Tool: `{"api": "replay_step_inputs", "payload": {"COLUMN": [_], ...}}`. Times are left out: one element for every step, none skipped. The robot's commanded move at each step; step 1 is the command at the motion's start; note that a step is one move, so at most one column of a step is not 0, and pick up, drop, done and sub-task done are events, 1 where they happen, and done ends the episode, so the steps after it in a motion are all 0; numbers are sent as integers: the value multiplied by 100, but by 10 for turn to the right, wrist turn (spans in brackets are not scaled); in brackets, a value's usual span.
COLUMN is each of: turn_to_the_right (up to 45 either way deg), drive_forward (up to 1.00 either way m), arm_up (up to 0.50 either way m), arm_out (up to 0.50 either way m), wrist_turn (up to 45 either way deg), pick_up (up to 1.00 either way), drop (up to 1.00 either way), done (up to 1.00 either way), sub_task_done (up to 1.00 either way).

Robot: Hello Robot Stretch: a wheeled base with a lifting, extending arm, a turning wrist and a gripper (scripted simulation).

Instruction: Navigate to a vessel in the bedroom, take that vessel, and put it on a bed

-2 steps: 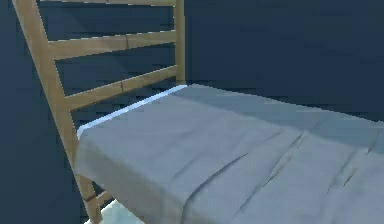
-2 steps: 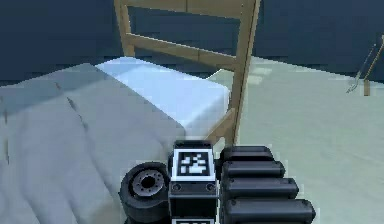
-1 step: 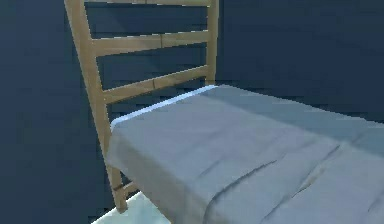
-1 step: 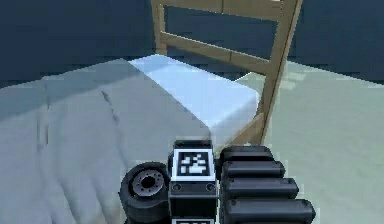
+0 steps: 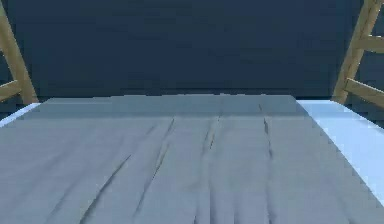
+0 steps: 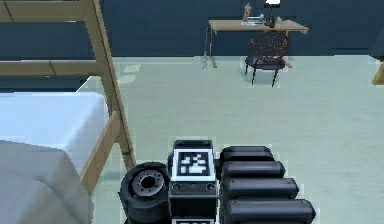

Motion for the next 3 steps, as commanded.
{"api": "replay_step_inputs", "payload": {"turn_to_the_right": [390,30,-450], "drive_forward": [0,0,0], "arm_up": [0,0,0], "arm_out": [0,0,0], "wrist_turn": [0,0,0], "pick_up": [0,0,0], "drop": [0,0,0], "done": [0,0,0], "sub_task_done": [0,0,0]}}
